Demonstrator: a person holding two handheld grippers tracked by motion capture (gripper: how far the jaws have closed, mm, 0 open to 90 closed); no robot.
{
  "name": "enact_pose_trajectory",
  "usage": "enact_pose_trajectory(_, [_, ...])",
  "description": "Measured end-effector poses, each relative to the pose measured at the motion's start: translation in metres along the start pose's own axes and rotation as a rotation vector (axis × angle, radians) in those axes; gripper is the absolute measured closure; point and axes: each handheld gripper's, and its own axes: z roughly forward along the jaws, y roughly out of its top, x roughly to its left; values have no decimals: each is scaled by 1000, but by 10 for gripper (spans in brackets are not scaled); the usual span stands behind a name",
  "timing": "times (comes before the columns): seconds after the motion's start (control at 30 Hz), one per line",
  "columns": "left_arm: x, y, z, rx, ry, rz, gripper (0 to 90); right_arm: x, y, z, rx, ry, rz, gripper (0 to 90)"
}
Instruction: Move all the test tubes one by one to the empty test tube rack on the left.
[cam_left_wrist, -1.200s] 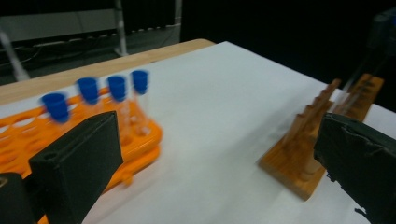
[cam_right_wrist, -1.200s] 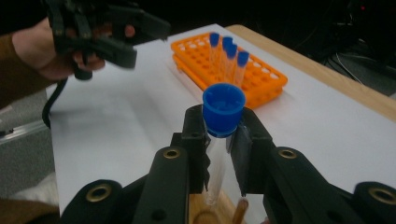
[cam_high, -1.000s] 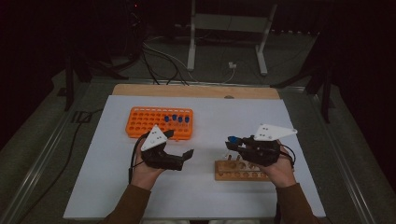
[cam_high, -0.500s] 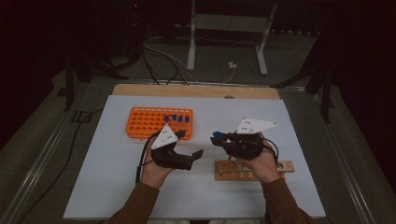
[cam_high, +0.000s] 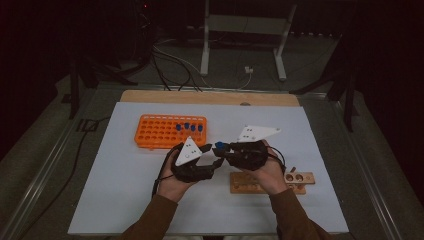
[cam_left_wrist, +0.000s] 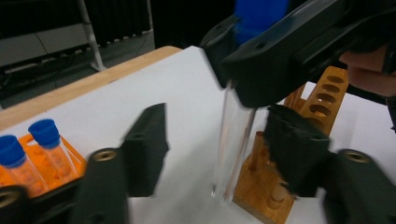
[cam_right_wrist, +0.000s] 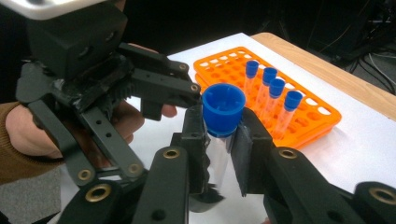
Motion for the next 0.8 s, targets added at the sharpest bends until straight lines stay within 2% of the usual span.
enact_pose_trajectory(0.1, [-1, 0, 0, 3, 5, 19, 590, 0, 0, 3, 3, 1, 7, 766])
enact_pose_trajectory(0.27, [-2, -1, -1, -6, -1, 38, 727, 0, -1, 5, 7, 7, 13, 766])
enact_pose_trajectory(0.33, [-2, -1, 0, -6, -3, 43, 770, 0, -1, 5, 5, 6, 12, 765])
enact_pose_trajectory(0.4, [-2, -1, 0, -7, -3, 44, 774, -1, -1, 5, 6, 6, 15, 762])
enact_pose_trajectory(0.6, [3, -2, -3, -11, 17, 37, 777, -7, -4, 1, -13, 5, 69, 536])
enact_pose_trajectory(0.7, [7, -2, -5, -13, 29, 19, 778, -10, -7, -4, -40, -29, 94, 379])
enact_pose_trajectory(0.8, [13, -3, -7, -6, 47, 9, 779, -14, -10, -9, -41, -65, 120, 240])
